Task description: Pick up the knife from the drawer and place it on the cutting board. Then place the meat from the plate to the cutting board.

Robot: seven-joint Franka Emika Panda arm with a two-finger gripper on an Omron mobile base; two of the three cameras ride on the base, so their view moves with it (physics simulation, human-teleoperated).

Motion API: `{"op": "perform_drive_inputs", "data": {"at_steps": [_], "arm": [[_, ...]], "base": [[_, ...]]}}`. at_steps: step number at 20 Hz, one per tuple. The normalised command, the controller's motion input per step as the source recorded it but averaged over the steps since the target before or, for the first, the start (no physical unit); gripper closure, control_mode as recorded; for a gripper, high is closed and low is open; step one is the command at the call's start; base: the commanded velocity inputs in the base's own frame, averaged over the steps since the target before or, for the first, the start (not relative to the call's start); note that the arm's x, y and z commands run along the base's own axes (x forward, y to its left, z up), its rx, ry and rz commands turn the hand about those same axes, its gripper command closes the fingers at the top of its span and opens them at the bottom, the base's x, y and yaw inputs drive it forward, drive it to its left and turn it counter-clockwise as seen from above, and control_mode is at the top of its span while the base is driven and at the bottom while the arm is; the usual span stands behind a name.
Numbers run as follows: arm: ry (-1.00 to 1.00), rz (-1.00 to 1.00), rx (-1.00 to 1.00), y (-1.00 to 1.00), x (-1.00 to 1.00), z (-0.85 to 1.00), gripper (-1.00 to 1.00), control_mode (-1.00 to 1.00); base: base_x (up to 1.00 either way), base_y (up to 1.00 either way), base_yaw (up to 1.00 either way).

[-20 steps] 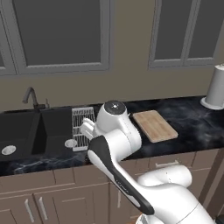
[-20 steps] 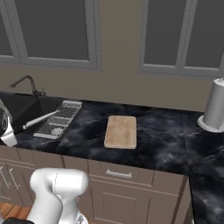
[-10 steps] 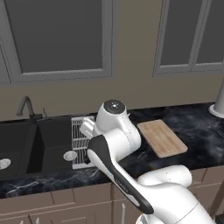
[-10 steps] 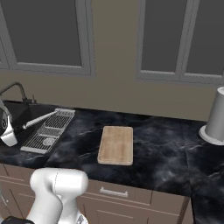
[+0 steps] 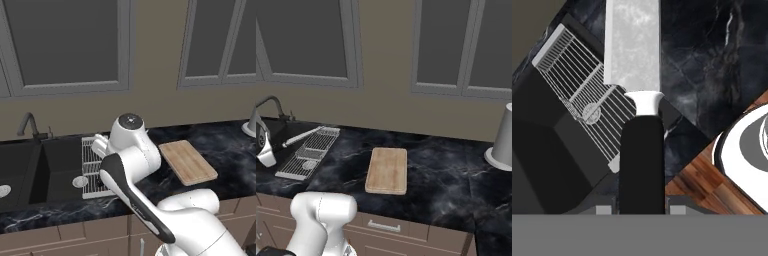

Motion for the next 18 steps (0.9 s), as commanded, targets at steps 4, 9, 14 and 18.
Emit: {"op": "perform_drive_inputs", "data": {"at_steps": [4,9,14,18], "arm": [[0.03,0.00,0.09,-0.62,0.12,-0.33,1.00,-1.00],[0.09,0.00,0.09,-0.89,0.47,-0.20,1.00,-1.00],[0.05,0.00,0.09,-0.94,0.44,-0.06,1.00,-1.00],[0.03,0.00,0.01,-0.72,0.33,-0.01,1.00,-1.00]], "base": [[0.00,0.00,0.00],[0.00,0.00,0.00],[0.00,0.00,0.00],[0.00,0.00,0.00]]}}
